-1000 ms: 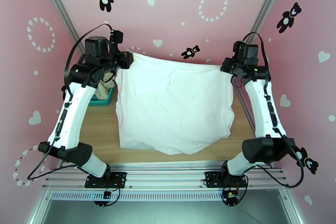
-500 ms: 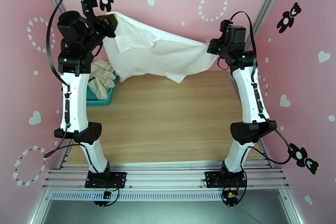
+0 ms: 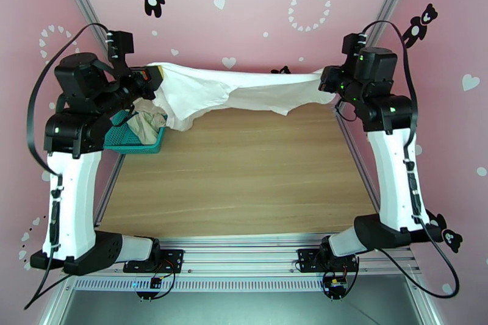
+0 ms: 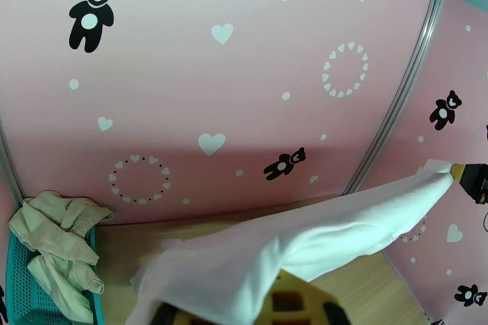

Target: Fold and stack the mixed laundry pile

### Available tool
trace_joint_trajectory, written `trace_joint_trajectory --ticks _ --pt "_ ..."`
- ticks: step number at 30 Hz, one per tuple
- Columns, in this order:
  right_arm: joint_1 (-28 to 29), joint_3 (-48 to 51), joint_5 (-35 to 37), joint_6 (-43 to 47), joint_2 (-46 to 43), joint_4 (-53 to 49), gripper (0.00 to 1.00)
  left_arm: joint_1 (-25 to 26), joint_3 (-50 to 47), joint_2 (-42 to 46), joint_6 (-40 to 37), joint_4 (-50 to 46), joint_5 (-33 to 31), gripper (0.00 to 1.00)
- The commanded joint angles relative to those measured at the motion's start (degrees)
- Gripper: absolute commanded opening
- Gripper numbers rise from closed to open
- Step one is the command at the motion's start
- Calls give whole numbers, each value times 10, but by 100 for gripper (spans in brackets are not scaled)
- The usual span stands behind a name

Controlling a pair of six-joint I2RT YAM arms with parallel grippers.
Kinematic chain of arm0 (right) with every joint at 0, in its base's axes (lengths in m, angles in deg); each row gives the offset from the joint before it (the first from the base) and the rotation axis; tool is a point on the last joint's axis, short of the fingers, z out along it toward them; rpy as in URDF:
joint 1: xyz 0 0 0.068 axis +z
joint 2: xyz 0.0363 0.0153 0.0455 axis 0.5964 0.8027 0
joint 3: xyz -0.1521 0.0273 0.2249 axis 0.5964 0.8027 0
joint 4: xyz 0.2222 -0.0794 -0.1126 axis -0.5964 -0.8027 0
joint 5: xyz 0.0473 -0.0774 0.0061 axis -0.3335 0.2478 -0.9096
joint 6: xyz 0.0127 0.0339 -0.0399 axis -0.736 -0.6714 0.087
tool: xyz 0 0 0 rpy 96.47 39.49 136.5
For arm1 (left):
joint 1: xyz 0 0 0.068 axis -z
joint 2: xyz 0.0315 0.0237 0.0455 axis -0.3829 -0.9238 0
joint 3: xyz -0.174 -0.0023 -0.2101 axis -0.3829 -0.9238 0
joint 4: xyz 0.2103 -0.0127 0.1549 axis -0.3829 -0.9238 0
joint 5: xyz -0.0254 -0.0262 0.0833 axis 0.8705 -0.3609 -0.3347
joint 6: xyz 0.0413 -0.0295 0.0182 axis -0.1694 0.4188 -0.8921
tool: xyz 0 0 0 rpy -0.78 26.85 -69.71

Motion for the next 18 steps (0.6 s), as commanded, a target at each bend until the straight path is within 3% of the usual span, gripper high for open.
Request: trace_joint_trajectory --ticks 1,5,10,13,18 --pt "11 44 26 11 -48 -37 0 -6 -29 60 -12 -33 -26 0" --pt "10 77 36 11 -80 -40 0 -5 -41 72 -24 -60 -45 0" --pt "11 31 11 18 1 -17 0 -5 -16 -3 -27 -39 -31 0" --pt "11 -47 16 23 99 -1 0 -6 36 -83 -30 -3 -27 0" --pt "10 -272 14 35 286 42 0 -6 196 -254 -36 78 -67 0"
